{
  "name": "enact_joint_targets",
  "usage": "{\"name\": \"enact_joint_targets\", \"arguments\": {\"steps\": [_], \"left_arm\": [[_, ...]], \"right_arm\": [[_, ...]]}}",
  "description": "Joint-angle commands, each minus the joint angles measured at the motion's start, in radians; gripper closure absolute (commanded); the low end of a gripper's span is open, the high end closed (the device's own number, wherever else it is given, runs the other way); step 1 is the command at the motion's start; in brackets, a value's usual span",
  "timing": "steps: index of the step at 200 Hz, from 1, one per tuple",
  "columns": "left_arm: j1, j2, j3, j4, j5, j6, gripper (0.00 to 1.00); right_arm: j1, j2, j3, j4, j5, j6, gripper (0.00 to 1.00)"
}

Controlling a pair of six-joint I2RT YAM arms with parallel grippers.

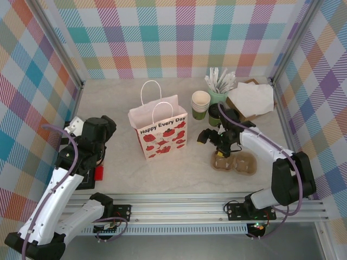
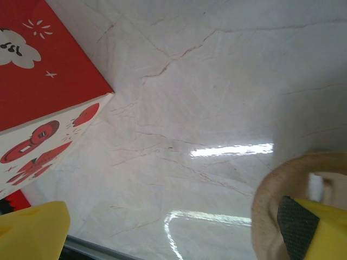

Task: Pack the takeout coffee

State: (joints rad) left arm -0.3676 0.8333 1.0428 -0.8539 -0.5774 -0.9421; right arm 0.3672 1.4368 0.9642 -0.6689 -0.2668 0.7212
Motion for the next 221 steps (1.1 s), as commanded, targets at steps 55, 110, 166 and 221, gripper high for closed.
{"name": "enact_joint_targets", "arguments": {"steps": [55,110,166,221], "left_arm": [[0.012,0.008,-0.008,0.015,-0.062,0.028,0.0],[0.012,0.013,-0.013,0.003,-0.071,0.02,0.0],[0.013,0.02,-0.026,0.012,-0.059,-0.002,0.0],[0.013,0.027,-0.029,0.007,-0.058,0.0,0.0]], "right_arm": [[-0.04,-0.029,0.022,-0.445,0.407,-0.249,0.17],[-0.06,0.036,-0.056,-0.344,0.392,-0.269,0.32],[0.104,0.156,0.048,-0.246,0.226,-0.297,0.39],[0.156,0.169,0.053,-0.239,0.384,-0.13,0.31]]}}
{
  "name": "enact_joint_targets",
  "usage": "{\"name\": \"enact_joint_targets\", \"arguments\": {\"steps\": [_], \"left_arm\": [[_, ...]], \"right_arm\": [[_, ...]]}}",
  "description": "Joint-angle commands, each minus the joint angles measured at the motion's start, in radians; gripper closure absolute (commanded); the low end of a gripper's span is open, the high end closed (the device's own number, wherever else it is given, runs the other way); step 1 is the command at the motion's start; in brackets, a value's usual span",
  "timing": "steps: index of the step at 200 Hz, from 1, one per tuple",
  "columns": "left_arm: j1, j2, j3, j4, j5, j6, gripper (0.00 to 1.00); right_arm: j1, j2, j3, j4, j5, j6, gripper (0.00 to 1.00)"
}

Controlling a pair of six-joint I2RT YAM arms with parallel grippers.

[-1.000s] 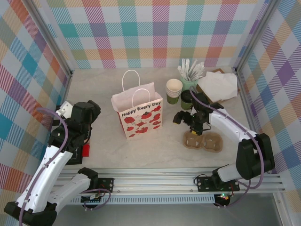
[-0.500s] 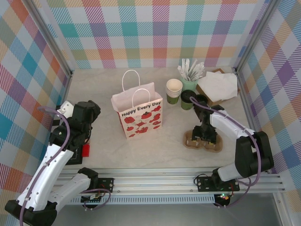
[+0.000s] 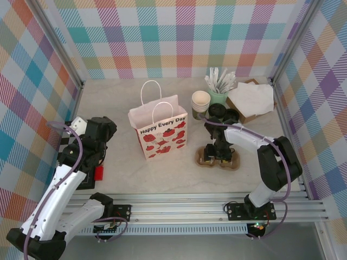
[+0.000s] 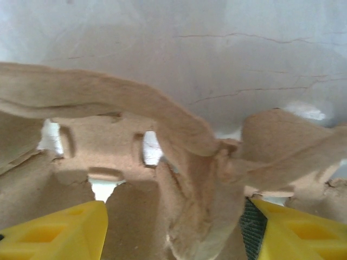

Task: Pack the takeout coffee

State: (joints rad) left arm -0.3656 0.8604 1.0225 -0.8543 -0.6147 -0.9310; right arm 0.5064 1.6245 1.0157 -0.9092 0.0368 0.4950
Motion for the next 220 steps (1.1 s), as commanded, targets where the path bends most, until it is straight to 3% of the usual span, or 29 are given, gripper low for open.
{"name": "enact_joint_targets", "arguments": {"steps": [1,60,108,184,220], "left_arm": [[0.011,0.0,-0.009,0.008,-0.02,-0.011,0.0],[0.013,0.004,-0.007,0.001,-0.016,-0.011,0.0],[0.013,0.0,-0.004,-0.008,-0.014,-0.014,0.0],[0.014,0.001,-0.001,0.005,-0.002,-0.007,0.0],[0.016,0.033,0.004,0.073,0.071,0.077,0.0]], "right_arm": [[0.019,-0.022,-0.001,0.006,0.086,0.103,0.31],[0.046,-0.055,-0.096,0.159,0.176,0.196,0.37],[0.053,0.035,-0.126,0.224,0.161,0.162,0.4],[0.067,-0.018,-0.11,0.188,0.182,0.088,0.78],[0.069,-0.08,-0.084,0.151,0.192,0.042,0.93]]}}
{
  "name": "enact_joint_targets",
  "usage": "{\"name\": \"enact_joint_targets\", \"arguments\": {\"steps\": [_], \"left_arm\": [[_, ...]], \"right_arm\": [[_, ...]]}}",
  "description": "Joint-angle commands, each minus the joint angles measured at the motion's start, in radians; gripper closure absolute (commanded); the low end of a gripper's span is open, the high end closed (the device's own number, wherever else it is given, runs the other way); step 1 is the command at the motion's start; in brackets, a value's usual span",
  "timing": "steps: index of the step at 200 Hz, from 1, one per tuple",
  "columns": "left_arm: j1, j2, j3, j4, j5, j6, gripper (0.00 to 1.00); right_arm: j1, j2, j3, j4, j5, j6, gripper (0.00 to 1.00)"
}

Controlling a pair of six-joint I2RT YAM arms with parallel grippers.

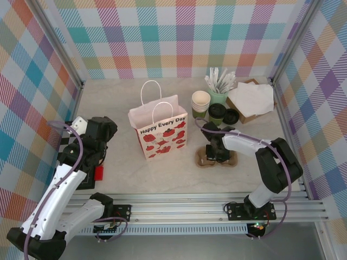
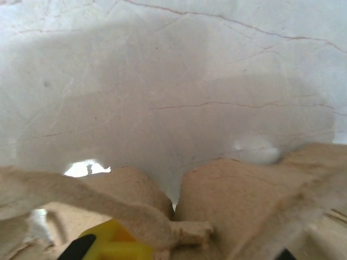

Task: Pack the takeout coffee

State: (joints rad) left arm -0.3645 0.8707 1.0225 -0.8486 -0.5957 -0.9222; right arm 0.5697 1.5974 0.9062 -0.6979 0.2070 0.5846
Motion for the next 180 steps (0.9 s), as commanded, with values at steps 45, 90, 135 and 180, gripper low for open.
{"name": "enact_joint_targets", "arguments": {"steps": [45,90,135,180], "left_arm": [[0.045,0.099,0.074,0.125,0.227,0.221,0.0],[0.129,0.187,0.213,0.147,0.512,0.437,0.0],[0.145,0.366,0.387,0.15,0.725,0.687,0.0],[0.147,0.568,0.549,0.132,1.014,0.958,0.1]], "right_arm": [[0.006,-0.182,0.072,-0.106,0.057,-0.12,1.0],[0.006,-0.326,0.172,-0.162,0.054,-0.203,1.0],[-0.007,-0.375,0.365,-0.227,0.016,-0.195,1.0],[-0.152,-0.376,0.515,-0.234,-0.25,-0.261,1.0]]}}
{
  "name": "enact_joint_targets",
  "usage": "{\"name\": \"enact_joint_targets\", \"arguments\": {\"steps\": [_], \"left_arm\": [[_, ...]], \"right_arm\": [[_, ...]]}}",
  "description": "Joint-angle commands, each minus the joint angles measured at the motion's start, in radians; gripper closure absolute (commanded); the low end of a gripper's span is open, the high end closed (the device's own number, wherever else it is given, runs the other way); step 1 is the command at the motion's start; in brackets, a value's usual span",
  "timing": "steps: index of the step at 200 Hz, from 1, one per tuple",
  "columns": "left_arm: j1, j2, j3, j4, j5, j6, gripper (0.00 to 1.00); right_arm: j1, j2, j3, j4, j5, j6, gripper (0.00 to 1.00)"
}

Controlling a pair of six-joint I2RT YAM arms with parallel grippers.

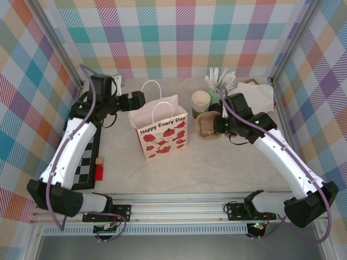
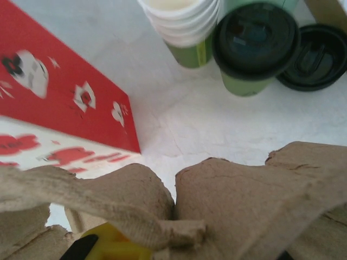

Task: Pack the takeout coffee

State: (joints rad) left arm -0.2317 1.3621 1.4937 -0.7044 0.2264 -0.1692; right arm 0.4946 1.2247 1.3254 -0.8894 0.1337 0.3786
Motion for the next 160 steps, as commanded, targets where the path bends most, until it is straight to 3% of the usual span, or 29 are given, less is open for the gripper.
{"name": "enact_joint_targets", "arguments": {"steps": [1,20,55,121,160], "left_arm": [[0.015,0.08,0.082,-0.011,0.187,0.205,0.1],[0.017,0.135,0.119,0.032,0.145,0.216,0.21],[0.017,0.235,0.241,0.049,0.313,0.265,0.52],[0.013,0.297,0.34,-0.018,0.445,0.284,0.99],[-0.004,0.277,0.324,-0.003,0.486,0.266,1.0]], "right_arm": [[-0.079,-0.001,0.101,-0.045,-0.184,-0.059,1.0],[-0.087,0.049,0.218,-0.115,-0.22,-0.098,1.0],[-0.087,0.122,0.365,-0.148,-0.271,-0.068,1.0],[-0.085,0.368,0.687,-0.082,-0.641,0.049,1.0],[-0.053,0.54,0.874,-0.011,-0.832,0.132,1.0]]}}
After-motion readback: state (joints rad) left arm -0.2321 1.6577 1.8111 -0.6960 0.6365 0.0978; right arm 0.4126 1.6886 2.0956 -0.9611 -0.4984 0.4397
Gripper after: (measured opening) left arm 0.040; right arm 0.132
